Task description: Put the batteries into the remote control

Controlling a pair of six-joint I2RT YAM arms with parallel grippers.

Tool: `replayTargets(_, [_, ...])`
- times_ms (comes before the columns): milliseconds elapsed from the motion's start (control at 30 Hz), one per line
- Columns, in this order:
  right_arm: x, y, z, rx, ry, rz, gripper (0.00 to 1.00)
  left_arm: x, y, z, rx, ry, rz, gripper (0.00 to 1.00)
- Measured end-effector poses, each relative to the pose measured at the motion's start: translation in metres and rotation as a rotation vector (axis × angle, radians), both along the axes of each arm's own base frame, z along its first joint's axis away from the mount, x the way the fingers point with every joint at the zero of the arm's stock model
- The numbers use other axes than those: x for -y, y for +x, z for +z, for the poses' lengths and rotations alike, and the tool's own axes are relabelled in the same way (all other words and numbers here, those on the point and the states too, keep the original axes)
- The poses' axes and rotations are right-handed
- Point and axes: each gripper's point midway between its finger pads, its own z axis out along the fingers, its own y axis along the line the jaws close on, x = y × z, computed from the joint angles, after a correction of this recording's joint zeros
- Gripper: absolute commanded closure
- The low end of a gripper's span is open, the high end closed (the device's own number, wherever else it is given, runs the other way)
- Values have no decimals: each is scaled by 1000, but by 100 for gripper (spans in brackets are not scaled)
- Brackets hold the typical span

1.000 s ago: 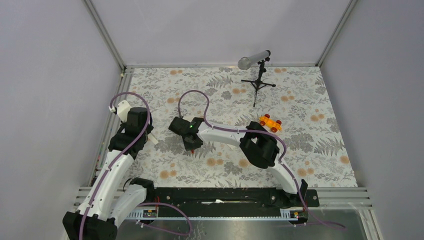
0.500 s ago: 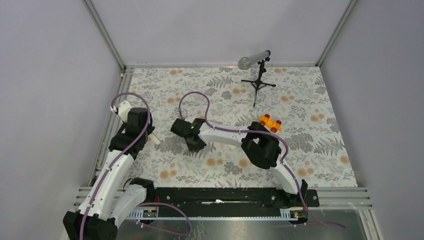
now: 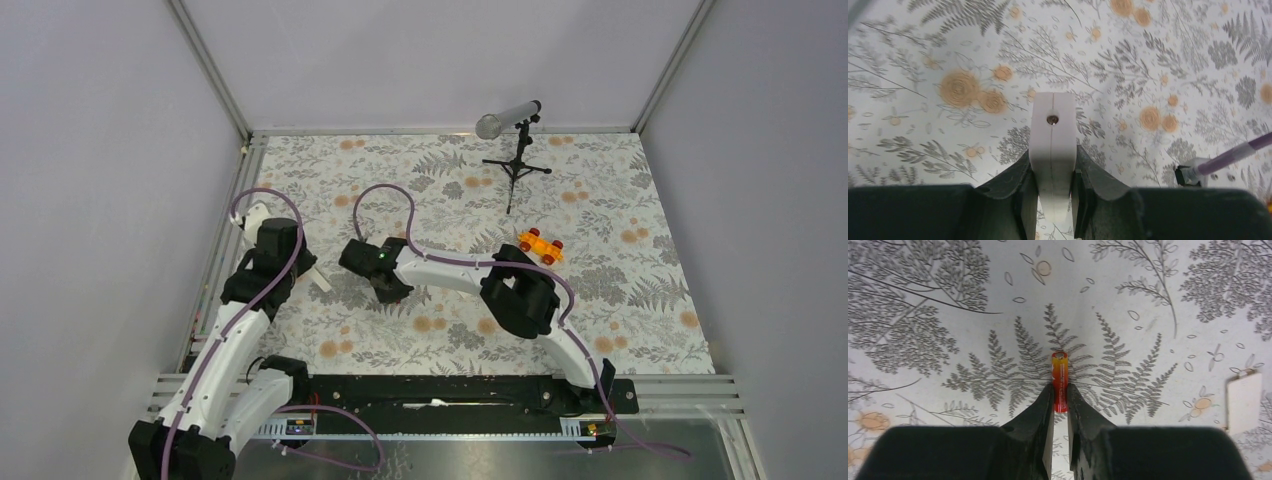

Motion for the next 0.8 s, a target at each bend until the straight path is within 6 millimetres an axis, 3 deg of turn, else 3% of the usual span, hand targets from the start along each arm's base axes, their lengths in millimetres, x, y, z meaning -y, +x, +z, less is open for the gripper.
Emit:
replayTargets(167, [16, 3, 2, 32, -66, 22, 88, 27, 3, -19, -25, -92, -113, 100])
replayTargets(467, [56, -11, 14, 24, -136, 53, 86, 68, 5, -51, -103, -244, -266, 100])
replayTargets(800, [53, -17, 40, 14, -59, 66, 84, 99, 7, -55, -83, -357, -392, 100])
